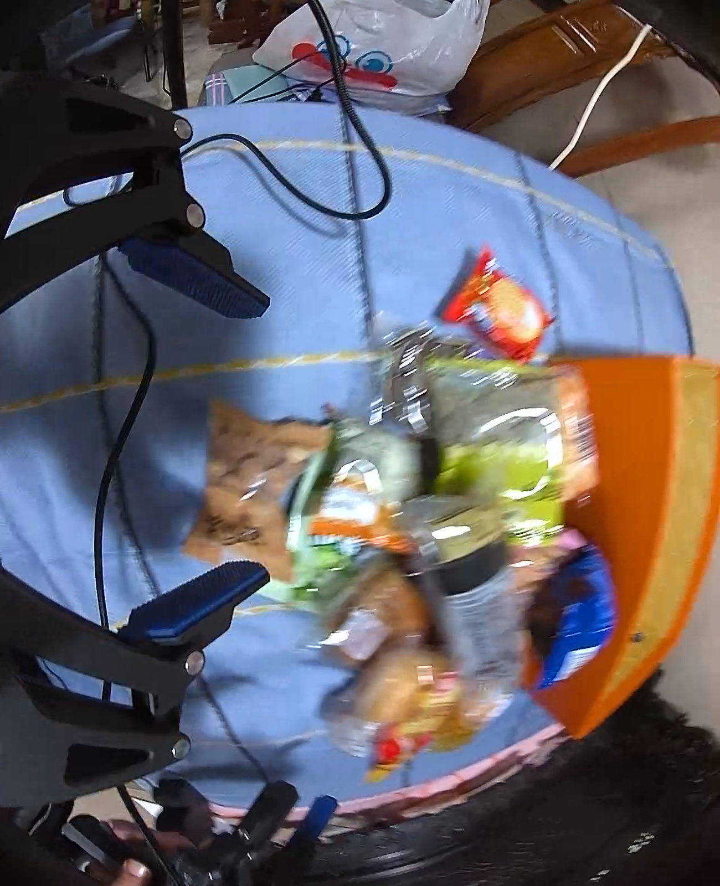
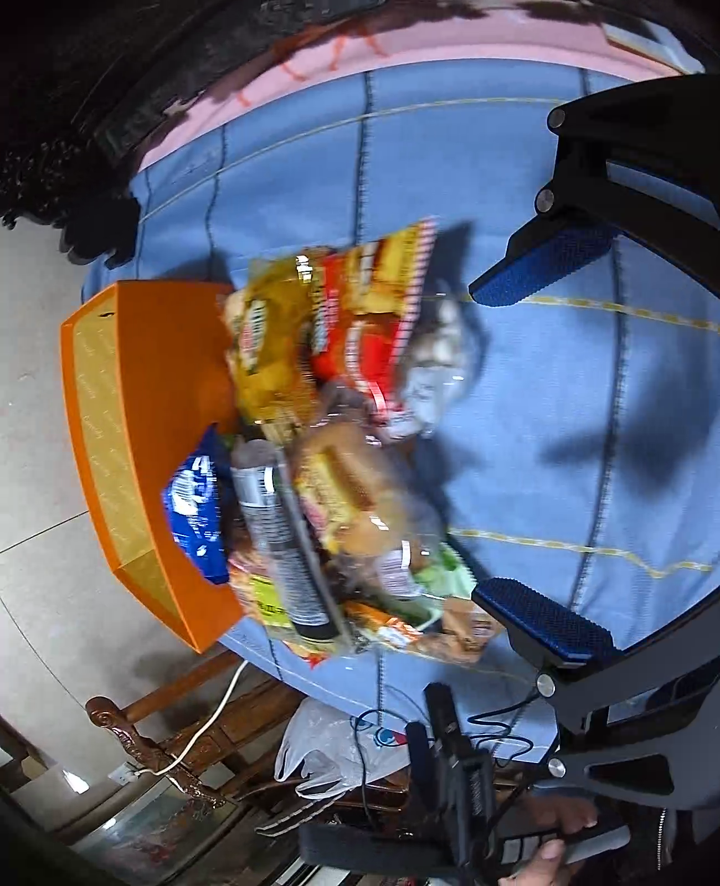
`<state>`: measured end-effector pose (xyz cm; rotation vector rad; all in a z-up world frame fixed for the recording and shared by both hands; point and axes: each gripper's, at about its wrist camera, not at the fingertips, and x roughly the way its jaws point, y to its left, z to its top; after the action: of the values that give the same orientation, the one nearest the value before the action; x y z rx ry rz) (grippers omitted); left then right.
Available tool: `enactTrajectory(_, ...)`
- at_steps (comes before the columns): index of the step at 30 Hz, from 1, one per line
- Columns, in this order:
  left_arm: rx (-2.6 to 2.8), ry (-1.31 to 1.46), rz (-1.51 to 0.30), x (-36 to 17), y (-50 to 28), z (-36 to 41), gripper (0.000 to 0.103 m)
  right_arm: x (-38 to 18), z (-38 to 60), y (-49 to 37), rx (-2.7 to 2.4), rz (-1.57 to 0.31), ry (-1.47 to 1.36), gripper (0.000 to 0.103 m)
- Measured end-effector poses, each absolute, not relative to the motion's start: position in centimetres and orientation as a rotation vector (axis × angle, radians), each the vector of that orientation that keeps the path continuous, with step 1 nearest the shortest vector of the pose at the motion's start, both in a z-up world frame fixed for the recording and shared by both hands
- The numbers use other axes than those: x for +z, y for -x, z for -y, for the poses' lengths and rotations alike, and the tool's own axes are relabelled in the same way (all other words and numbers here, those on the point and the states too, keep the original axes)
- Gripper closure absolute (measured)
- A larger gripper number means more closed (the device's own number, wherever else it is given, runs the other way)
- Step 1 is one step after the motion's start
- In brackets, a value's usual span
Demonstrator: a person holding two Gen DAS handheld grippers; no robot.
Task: Organize snacks
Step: 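Grasp the brown nut bag with the left tool while the right tool grasps the red chip bag, then release the nut bag and red chip bag into the orange box with both tools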
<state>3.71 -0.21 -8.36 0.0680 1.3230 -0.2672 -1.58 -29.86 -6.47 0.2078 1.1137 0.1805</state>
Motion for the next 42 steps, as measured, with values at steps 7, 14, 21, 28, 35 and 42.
enactTrajectory(7, -0.294, -0.141, -1.381, -11.7, -2.5, 3.6, 0.015, -6.9, 29.6, 3.5, 0.169, -1.125, -0.206, 0.004)
enactTrajectory(14, -0.191, -0.198, -1.396, -14.7, -1.8, 3.9, 0.040, -7.7, 32.0, 4.4, 0.090, -1.140, -0.221, 0.004)
enactTrajectory(21, -0.207, -0.085, -1.415, -13.4, -1.0, 1.5, 0.055, -8.8, 34.2, 1.7, 0.014, -1.132, -0.268, 0.004)
enactTrajectory(28, -0.180, -0.038, -1.425, -13.8, -0.5, -0.8, 0.055, -9.0, 34.7, -3.6, -0.029, -1.122, -0.263, 0.004)
enactTrajectory(35, -0.171, -0.055, -1.426, -13.8, -2.5, -1.7, 0.053, -13.7, 33.5, -8.4, -0.032, -1.280, -0.212, 0.005)
enactTrajectory(42, -0.173, -0.007, -1.420, -13.2, -3.6, -1.4, 0.055, -10.5, 33.6, -6.3, 0.038, -1.220, -0.189, 0.028)
